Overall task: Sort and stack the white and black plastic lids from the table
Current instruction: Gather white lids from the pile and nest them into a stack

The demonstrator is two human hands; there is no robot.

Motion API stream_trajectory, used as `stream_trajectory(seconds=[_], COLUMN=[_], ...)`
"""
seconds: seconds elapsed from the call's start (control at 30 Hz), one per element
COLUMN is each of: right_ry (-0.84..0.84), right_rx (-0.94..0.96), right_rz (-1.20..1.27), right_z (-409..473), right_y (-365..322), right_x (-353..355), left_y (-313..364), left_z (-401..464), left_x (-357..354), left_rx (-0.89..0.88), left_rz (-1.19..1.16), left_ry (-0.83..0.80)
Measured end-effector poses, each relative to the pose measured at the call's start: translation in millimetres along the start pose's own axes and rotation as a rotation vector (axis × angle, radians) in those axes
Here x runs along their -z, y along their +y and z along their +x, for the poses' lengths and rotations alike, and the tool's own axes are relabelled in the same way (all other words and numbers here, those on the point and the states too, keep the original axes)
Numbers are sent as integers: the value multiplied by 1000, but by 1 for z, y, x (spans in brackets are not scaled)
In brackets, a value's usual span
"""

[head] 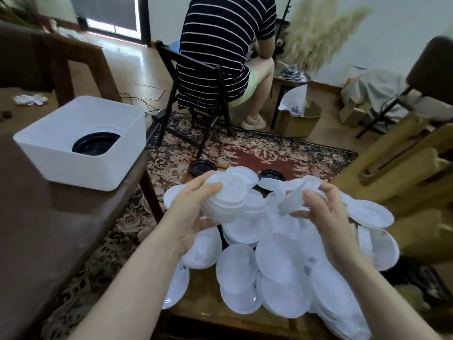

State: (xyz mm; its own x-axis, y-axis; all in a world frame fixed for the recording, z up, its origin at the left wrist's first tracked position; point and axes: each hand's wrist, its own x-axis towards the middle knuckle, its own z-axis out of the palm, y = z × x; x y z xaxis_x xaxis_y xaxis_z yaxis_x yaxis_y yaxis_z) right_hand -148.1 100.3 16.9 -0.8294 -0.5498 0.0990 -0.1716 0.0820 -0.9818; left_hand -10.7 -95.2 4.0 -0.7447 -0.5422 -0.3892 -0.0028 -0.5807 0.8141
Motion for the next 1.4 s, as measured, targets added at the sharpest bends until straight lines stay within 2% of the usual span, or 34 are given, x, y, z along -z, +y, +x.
stream_trajectory(seconds=[0.1, 0.27, 0.47, 0.53, 0.63, 0.97, 1.4], right_ry=[-8, -28, -139, -130, -104, -200, -241], right_rx=[50, 118, 35, 29, 58, 174, 71], right_rz=[-35, 71, 101, 78, 17, -269, -191], right_z=[-21, -45, -56, -55, -54, -50, -59], right_y=[2, 3, 25, 27, 28, 25, 21], right_x=[1, 9, 7, 6, 4, 9, 26], left_y=[-19, -41, -51, -52, -56, -63, -75], left_z=[-10, -18, -18, -17, -19, -27, -35], left_x=[-12, -25, -30, -29, -33, -61, -90], left_rx=[90, 95, 88, 72, 61, 26, -1], left_rz=[104, 191, 129, 130, 147, 120, 72], left_ry=[-109, -129, -121, -139, -170, -313, -338])
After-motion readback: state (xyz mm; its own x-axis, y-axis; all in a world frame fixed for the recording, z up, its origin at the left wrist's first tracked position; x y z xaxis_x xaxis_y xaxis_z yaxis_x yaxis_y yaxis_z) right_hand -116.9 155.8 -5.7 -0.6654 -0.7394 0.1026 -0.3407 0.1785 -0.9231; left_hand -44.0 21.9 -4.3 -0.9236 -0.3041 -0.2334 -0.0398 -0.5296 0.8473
